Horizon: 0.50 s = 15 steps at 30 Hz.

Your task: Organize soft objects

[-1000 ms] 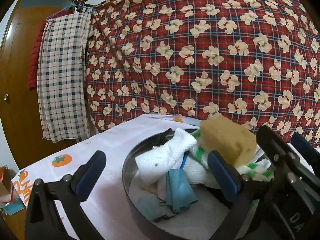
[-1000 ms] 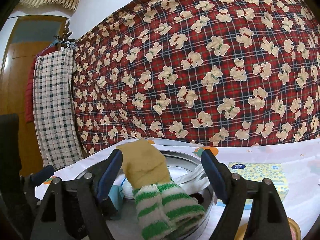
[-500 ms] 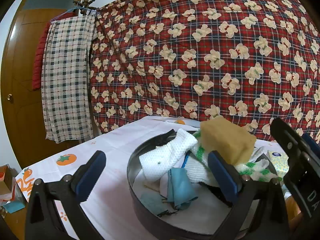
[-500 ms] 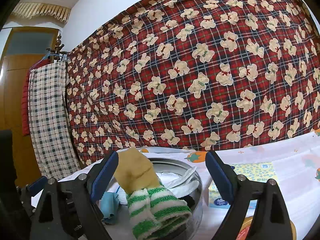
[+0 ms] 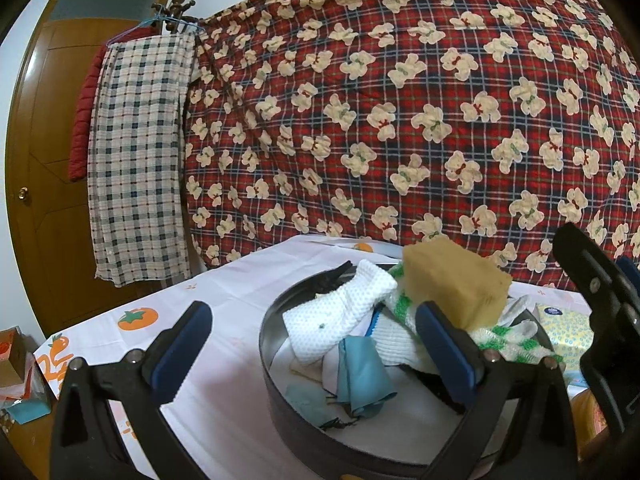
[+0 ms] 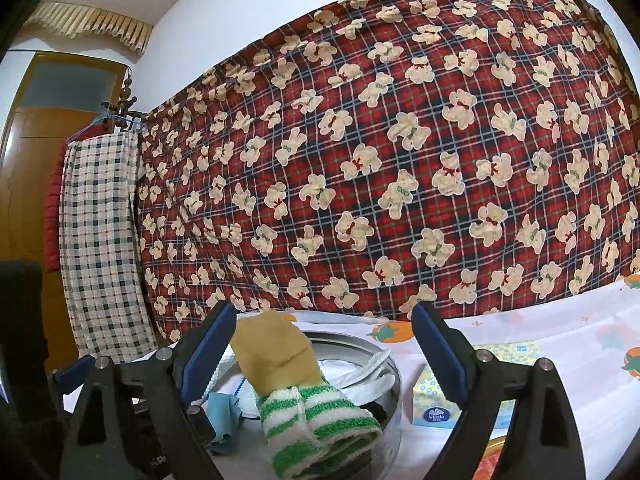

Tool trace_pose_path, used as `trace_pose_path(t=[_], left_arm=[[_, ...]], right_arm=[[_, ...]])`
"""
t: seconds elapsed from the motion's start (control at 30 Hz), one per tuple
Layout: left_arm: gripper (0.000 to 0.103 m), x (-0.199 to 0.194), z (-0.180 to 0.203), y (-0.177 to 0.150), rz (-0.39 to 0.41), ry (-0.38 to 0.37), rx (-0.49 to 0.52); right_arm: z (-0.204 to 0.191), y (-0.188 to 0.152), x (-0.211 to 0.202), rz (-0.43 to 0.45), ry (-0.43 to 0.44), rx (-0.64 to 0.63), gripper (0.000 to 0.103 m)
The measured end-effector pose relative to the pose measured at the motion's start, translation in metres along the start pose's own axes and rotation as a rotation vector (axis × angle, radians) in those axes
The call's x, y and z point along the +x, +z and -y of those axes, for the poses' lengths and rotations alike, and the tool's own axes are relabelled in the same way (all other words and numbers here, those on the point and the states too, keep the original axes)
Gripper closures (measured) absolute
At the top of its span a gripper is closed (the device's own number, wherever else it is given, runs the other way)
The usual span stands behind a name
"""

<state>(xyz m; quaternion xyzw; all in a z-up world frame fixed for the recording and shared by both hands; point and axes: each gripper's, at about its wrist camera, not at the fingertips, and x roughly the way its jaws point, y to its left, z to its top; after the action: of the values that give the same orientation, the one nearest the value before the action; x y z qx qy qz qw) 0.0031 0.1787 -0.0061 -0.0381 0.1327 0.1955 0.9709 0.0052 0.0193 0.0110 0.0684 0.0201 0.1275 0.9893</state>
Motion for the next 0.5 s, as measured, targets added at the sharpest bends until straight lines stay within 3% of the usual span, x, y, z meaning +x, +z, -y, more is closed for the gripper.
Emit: trace_pose_path(t=[0.5], left_arm=[[0.0, -0.005, -0.004, 0.002, 0.009, -0.007, -0.003]], right_arm=[[0.003, 0.001, -0.011, 0.055, -0.023, 0.013, 0.011]])
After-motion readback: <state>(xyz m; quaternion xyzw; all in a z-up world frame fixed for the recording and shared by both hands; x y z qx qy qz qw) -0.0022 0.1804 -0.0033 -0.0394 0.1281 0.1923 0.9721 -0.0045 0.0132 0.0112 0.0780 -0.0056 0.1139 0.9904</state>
